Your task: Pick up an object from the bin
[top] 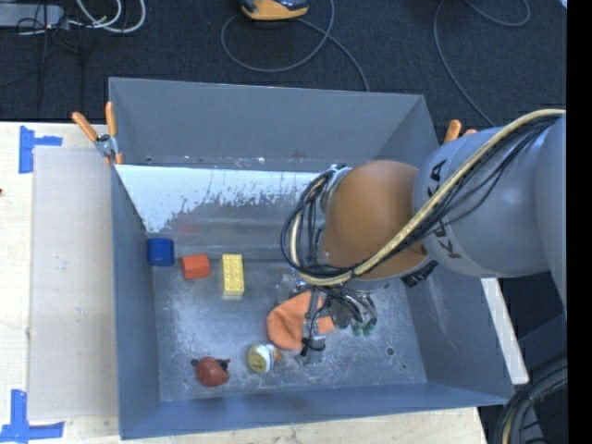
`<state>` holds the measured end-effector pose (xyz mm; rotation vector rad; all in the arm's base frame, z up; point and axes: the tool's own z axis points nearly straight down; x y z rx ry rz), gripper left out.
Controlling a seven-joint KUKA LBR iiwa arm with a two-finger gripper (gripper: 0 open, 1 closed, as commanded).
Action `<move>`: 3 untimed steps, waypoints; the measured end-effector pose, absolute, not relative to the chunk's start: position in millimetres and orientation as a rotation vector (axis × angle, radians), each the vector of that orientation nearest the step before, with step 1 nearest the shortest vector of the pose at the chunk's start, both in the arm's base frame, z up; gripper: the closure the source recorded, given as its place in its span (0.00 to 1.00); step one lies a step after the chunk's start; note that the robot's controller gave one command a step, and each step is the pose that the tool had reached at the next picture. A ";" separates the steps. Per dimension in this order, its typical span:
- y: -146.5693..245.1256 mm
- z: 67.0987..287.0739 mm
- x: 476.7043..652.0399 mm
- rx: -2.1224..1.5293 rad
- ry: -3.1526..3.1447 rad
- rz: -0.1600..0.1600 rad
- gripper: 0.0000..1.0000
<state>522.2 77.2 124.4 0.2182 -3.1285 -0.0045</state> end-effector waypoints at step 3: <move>60.5 113.4 557.0 0.782 -3.040 -0.003 0.00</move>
Offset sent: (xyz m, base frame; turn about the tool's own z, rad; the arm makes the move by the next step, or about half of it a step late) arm 0.0162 -0.0125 -0.0288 -0.3954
